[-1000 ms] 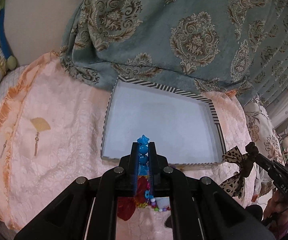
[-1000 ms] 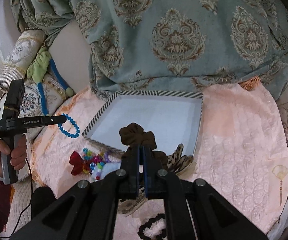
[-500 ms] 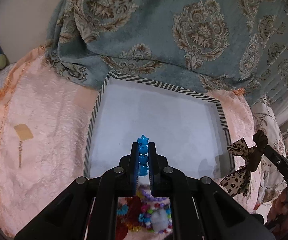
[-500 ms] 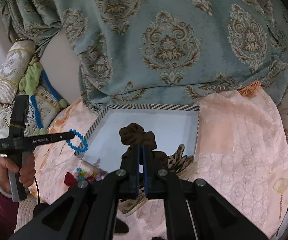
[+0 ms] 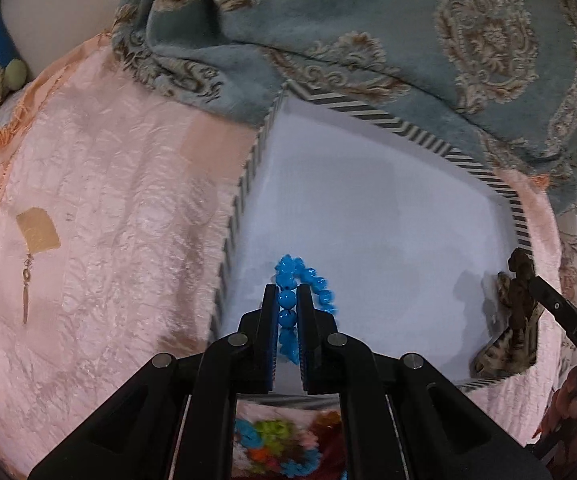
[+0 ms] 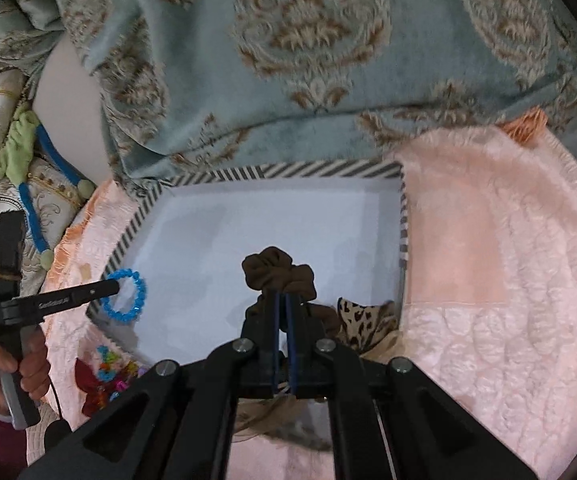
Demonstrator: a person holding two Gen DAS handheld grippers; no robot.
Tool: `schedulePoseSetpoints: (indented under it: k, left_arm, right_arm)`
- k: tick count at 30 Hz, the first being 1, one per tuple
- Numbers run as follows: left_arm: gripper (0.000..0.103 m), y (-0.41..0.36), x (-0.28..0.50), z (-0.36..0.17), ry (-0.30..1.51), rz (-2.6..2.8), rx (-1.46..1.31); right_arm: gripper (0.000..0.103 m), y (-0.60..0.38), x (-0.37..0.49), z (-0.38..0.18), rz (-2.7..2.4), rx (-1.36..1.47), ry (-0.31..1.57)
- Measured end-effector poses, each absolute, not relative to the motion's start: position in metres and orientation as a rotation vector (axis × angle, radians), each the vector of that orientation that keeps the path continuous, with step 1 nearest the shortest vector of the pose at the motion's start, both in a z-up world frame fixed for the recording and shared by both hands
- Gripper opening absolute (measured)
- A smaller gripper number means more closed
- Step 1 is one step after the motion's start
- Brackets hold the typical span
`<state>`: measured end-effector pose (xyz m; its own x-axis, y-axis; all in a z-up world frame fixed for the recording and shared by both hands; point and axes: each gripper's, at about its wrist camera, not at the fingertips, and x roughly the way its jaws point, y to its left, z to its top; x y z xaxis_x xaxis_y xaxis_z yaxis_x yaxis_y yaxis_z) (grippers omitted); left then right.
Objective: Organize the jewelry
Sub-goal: 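Carry both held items into the striped tray and open both grippers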
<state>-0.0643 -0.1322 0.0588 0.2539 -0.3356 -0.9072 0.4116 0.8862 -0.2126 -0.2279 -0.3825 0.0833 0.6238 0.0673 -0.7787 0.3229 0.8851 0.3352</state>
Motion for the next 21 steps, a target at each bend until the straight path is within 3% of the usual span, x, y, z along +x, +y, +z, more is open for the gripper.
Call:
schedulePoseSetpoints:
  k: [10, 15, 21]
  left_arm:
    - [0.000, -0.135, -0.064, 0.055, 1.179, -0.443, 0.153]
    - [0.003, -0.135, -0.068, 0.058, 1.154, -0.423, 0.154]
    - [0.009, -0.133, -0.081, 0.072, 1.108, -0.418, 0.152]
  right_arm:
    - [0.007, -0.379, -0.203, 0.061, -0.162, 0.465, 0.937]
    - [0.042, -0.375, -0.223, 0.069, -0.170, 0.452, 0.931]
    - [0.049, -0.364, -0.247, 0.088, -0.188, 0.396, 0.903]
